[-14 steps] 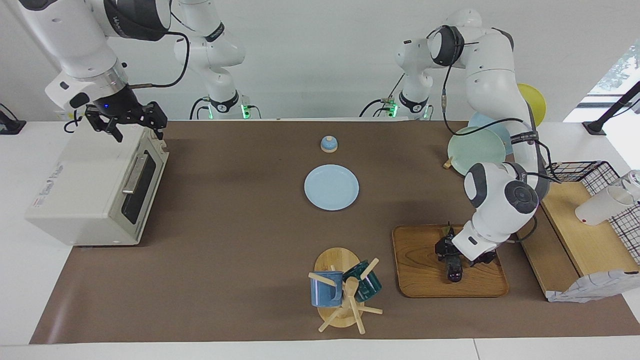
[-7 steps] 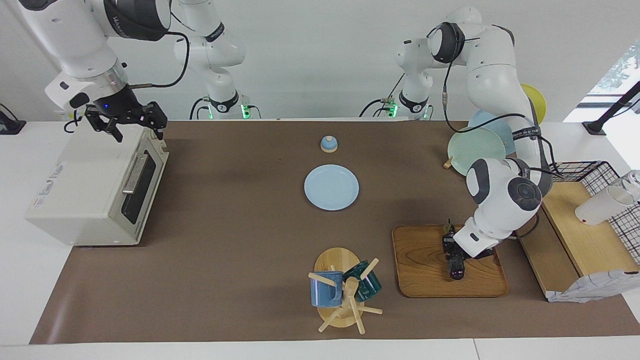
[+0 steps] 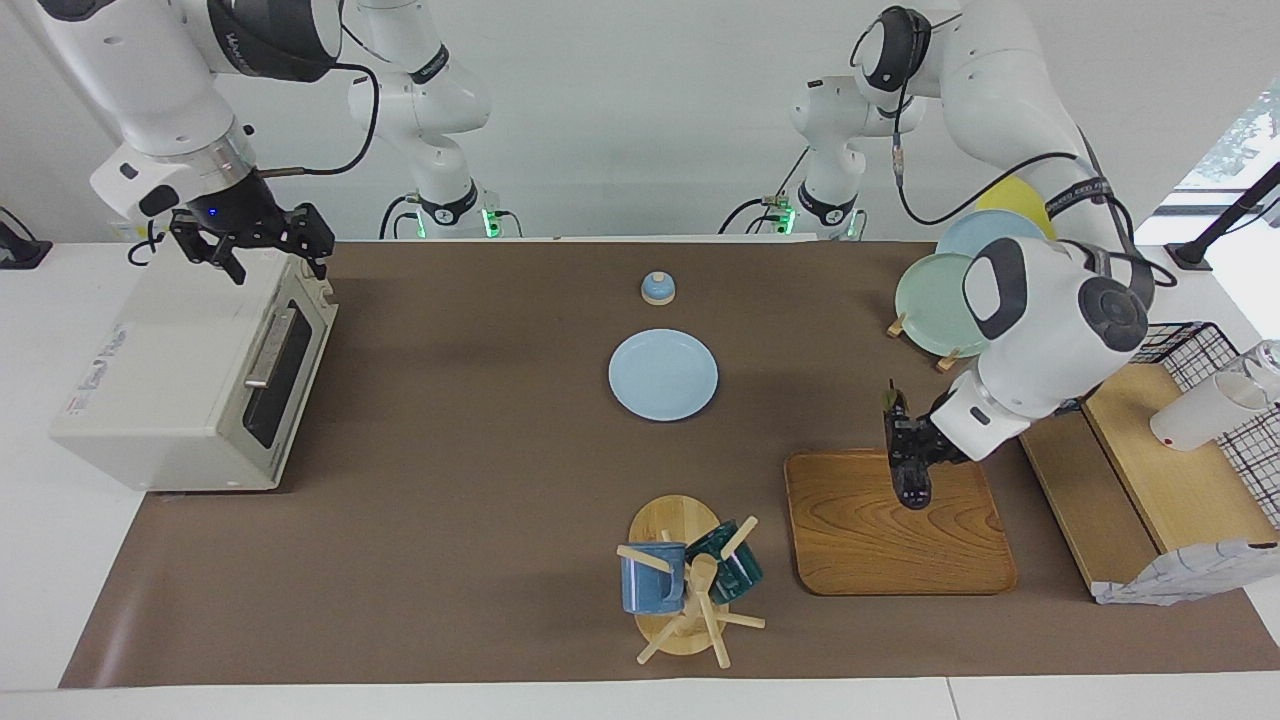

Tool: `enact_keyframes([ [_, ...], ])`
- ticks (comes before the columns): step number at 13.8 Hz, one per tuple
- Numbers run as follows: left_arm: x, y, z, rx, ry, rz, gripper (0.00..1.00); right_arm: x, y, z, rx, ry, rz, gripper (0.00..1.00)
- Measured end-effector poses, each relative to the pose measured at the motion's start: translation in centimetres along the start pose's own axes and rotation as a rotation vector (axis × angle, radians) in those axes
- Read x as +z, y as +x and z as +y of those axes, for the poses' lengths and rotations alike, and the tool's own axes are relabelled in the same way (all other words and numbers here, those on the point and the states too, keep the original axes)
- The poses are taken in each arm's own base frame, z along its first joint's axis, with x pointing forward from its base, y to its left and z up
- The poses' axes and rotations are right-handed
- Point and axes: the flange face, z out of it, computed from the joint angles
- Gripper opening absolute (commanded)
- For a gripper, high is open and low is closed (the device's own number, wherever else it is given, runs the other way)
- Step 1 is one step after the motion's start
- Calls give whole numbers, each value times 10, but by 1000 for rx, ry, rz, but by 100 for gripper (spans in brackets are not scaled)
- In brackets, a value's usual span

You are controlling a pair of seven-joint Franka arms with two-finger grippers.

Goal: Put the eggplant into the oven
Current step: 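Carry the eggplant with the left gripper onto the blue plate and release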

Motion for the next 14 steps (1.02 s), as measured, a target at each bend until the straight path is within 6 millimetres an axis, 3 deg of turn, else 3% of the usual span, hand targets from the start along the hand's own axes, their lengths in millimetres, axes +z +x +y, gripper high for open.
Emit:
enact_keyframes([
  [2, -19, -23, 62, -53, 10, -23, 0, 0, 0, 0, 0, 0, -1, 100],
  [3, -17, -35, 97, -76, 17, -34, 0, 0, 0, 0, -1, 0, -3, 100],
  [4, -8, -47, 129, -94, 26, -52, 0, 0, 0, -1, -1, 0, -3, 70],
  [5, 5, -59, 157, -107, 36, -64, 0, 0, 0, 0, -2, 0, -3, 31],
  [6, 22, -70, 182, -113, 38, -51, 0, 1, 0, -1, -7, 1, -4, 0],
  [8, 71, -100, 222, -120, 30, 6, 0, 1, 0, -1, -50, 0, -2, 0],
  [10, 118, -137, 245, -115, 30, 28, 0, 2, 5, -1, -131, -5, 32, 0],
  [12, 146, -159, 259, -110, 35, 25, 0, 4, 8, -4, -175, 11, 54, 0],
  [14, 156, -168, 267, -103, 37, 24, 0, 16, 9, -6, -117, 14, 60, 0],
])
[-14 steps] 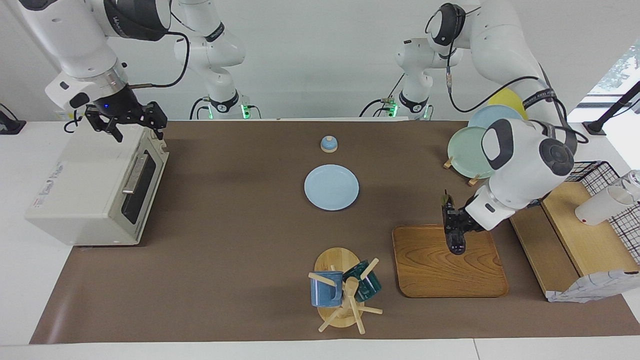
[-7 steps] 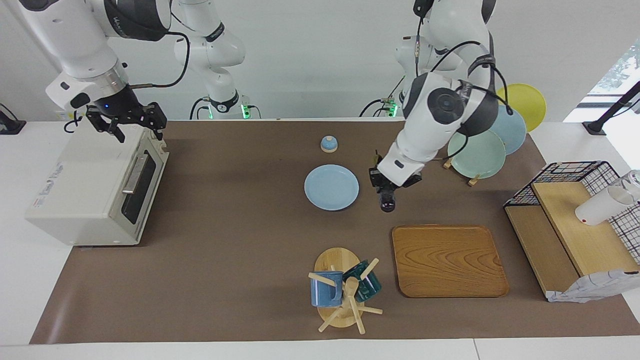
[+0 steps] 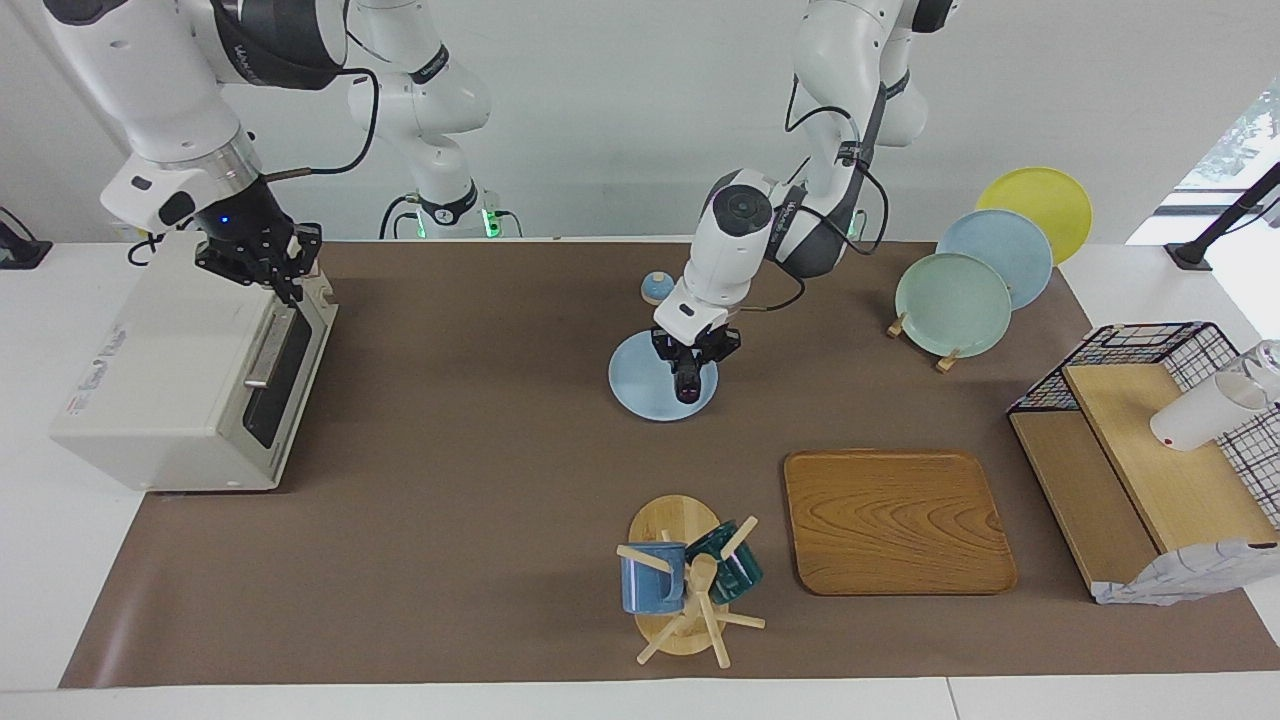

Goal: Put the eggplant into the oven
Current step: 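Carry the eggplant with the left gripper onto the blue plate and release, then withdraw the left gripper while the right gripper reaches the oven door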

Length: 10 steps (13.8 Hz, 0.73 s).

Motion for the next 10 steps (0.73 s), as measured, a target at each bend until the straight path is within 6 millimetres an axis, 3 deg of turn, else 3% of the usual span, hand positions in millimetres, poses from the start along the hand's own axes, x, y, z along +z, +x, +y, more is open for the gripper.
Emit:
enact_keyframes([
  [4, 21, -14, 9, 19, 9, -11, 0, 62, -12, 11, 178, -3, -62, 0],
  [5, 25, -15, 11, 22, 9, -12, 76, 76, -15, 17, 186, -13, -72, 0],
  [6, 27, -15, 11, 23, 9, -12, 100, 87, -17, 23, 184, -40, -80, 0],
  [8, 25, -12, 8, 16, 9, -8, 100, 99, -20, 30, 163, -78, -99, 0],
  [10, 10, 0, -2, -5, 5, 5, 100, 100, -23, 37, 143, -108, -109, 0],
])
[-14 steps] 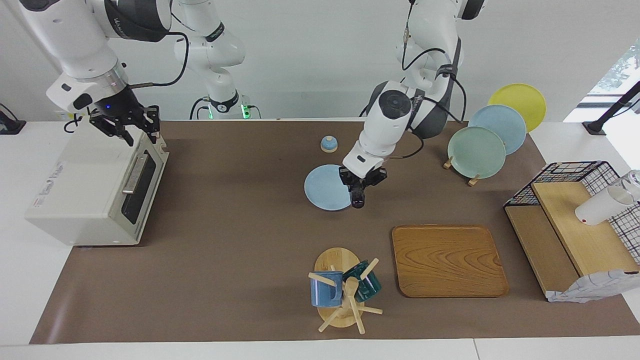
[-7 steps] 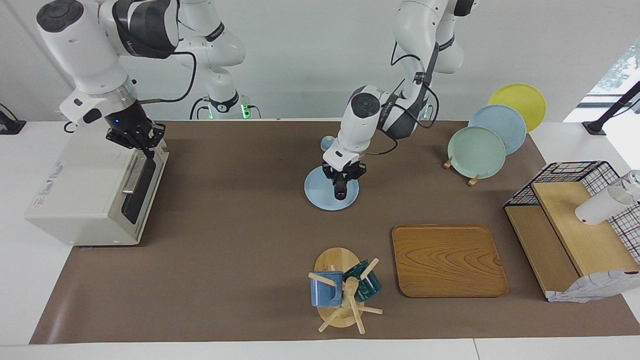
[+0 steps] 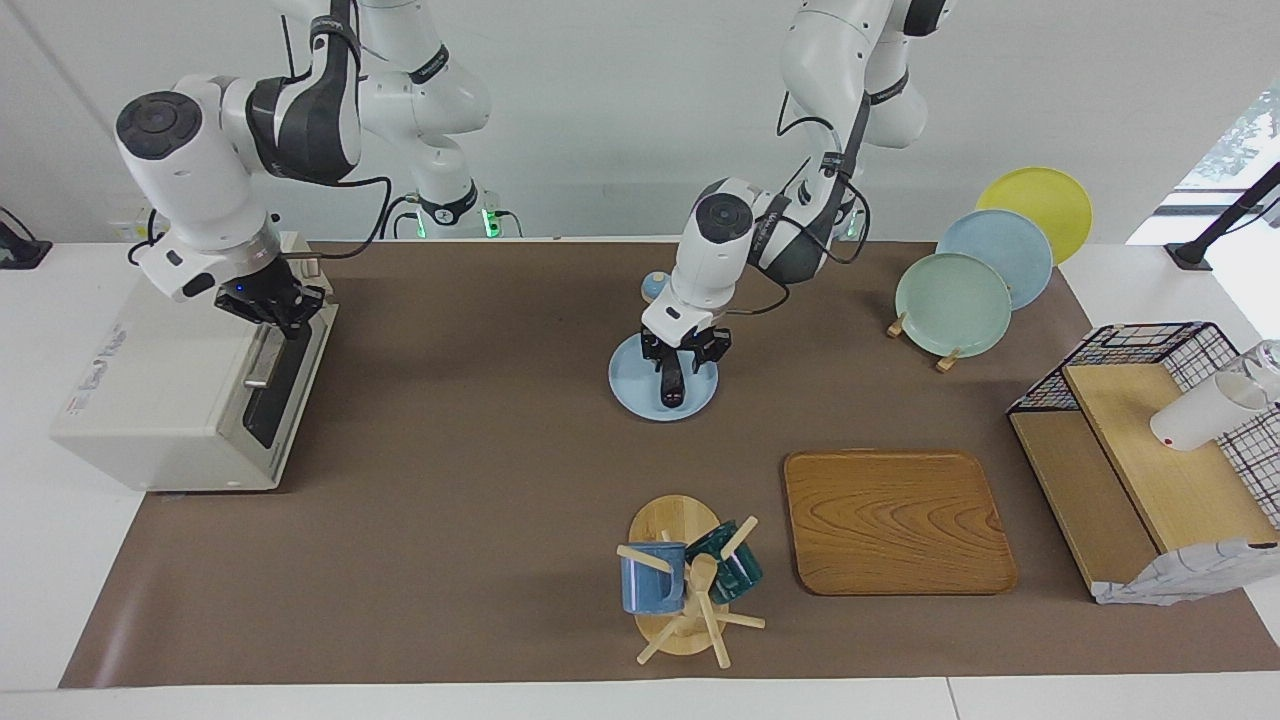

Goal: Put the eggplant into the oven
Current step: 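Withdraw the left gripper while the right gripper reaches the oven door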

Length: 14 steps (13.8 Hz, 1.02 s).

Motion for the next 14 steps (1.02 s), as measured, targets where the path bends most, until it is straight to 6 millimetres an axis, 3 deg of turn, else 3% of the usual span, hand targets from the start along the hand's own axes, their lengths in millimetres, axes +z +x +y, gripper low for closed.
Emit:
enact_keyframes([
  [3, -69, 45, -47, -10, 4, -14, 100, 3, -3, 15, -54, -7, -5, 0],
  [5, -124, 77, -101, -5, 4, -25, 100, 10, -6, 22, -90, -9, -14, 0],
  [8, -173, 107, -183, 19, 3, 2, 100, 18, -7, 23, -100, -12, -18, 0],
  [11, -205, 112, -241, 0, 5, 30, 100, 26, -8, 21, -105, -13, -13, 0],
  [14, -242, 100, -269, 15, 42, 21, 100, 26, -10, 12, -120, -16, 6, 0],
])
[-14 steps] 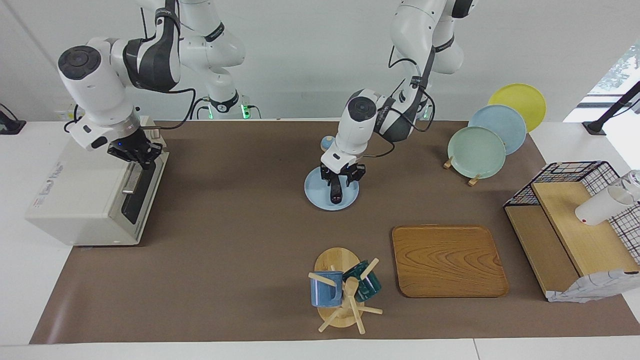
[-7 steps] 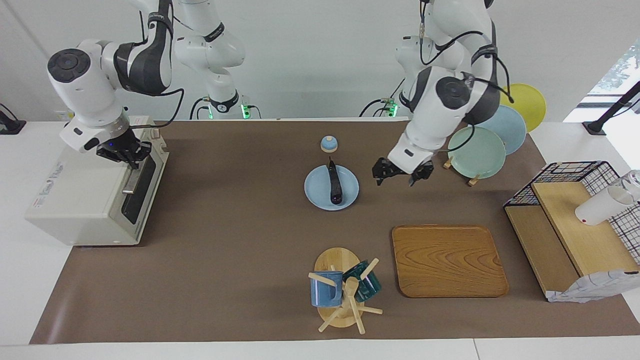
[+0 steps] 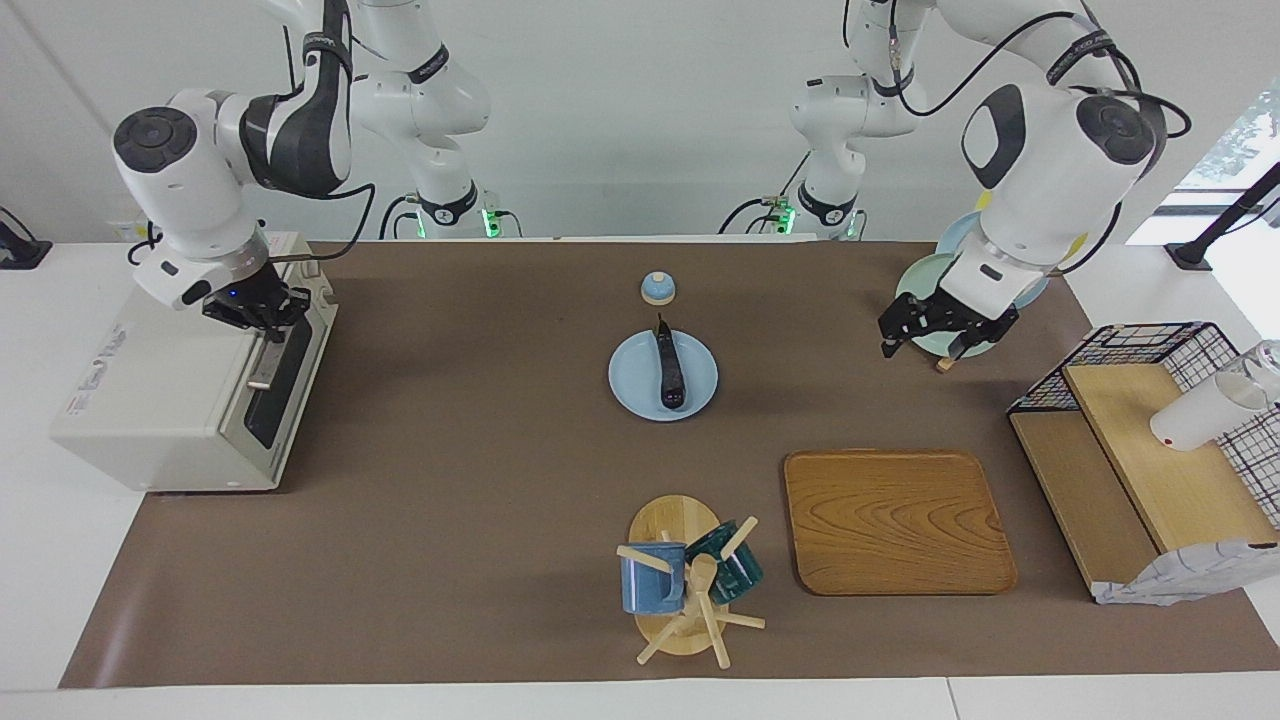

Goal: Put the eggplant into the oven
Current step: 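Withdraw the left gripper while the right gripper reaches the oven door, then pull the oven door open toward the robot with the right gripper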

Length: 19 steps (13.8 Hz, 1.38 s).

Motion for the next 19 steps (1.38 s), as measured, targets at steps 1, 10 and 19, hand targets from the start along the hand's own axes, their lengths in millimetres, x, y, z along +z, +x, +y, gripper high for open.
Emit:
enact_keyframes([
  [1, -12, -6, -5, 9, 43, 0, 100, 1, 1, -6, -6, -1, 3, 0],
  [10, -59, -48, -3, 20, 97, -49, 100, 55, 18, -84, 51, 132, 76, 0],
  [19, -37, -49, -8, 10, 90, -40, 100, 114, 29, -116, 90, 150, 85, 0],
])
